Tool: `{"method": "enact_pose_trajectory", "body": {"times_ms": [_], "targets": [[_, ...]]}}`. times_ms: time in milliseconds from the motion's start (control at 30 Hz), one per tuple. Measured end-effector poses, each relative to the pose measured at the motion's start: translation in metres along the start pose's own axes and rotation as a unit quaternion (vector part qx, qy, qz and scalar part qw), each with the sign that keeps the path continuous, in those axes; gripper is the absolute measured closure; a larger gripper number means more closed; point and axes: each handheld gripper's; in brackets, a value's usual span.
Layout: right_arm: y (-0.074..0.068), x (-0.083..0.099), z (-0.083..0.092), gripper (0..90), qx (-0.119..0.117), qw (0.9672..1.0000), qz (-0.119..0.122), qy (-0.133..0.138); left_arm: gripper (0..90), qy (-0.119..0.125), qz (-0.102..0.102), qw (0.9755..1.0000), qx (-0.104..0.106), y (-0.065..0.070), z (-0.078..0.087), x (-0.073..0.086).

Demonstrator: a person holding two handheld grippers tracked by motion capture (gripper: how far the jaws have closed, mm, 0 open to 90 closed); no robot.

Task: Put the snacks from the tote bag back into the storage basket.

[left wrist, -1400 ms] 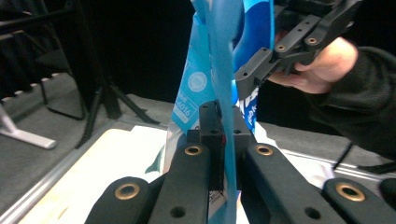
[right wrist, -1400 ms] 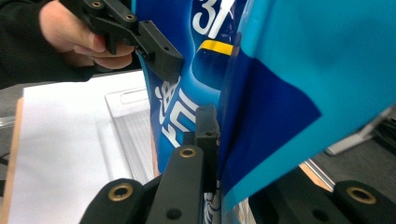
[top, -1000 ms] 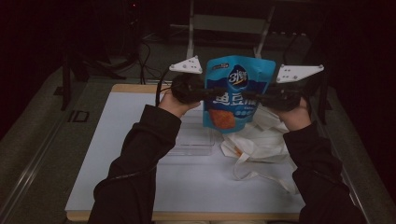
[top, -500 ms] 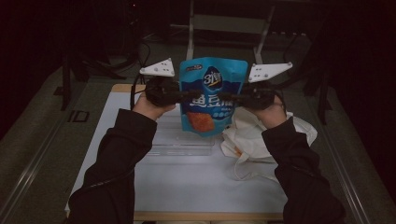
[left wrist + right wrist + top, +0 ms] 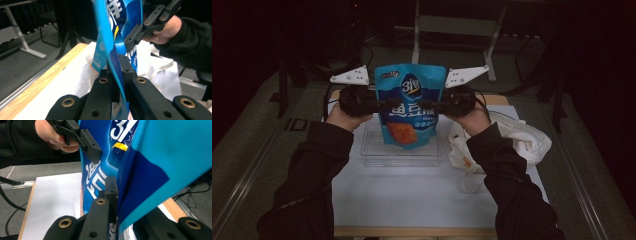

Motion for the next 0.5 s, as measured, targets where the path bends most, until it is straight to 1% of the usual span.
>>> {"method": "enact_pose_trajectory", "body": {"times_ms": [33,67,100,233,500], "targets": [[0.0,0.002,-0.004,86.6,-0.002,1.0,-0.002,-0.003,90.0,-0.001,0.003,1.0,-0.001,-0.001,0.002,0.003],[0.0,0.003,-0.008,86.5,-0.003,1.0,-0.006,-0.004,90.0,-0.002,0.001,1.0,-0.002,-0.003,0.003,0.005],[0.0,0.005,-0.011,86.5,-0.003,1.0,-0.006,-0.004,90.0,-0.002,0.005,1.0,-0.003,-0.004,0.005,0.008],[0.0,0.01,-0.021,86.5,-0.002,1.0,-0.007,-0.006,90.0,-0.002,0.0,1.0,-0.008,-0.008,0.007,0.017],[0.007,0.025,-0.029,86.7,0.011,0.9998,-0.016,-0.009,90.0,-0.004,0.013,0.9999,-0.008,-0.02,-0.003,0.032]]}}
Point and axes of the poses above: each handheld gripper's, and its own axes: z roughly backward along the jaws, x roughly out of its underside, y roughly to its right, and after that the axes turned 9 degrees about y, right-handed
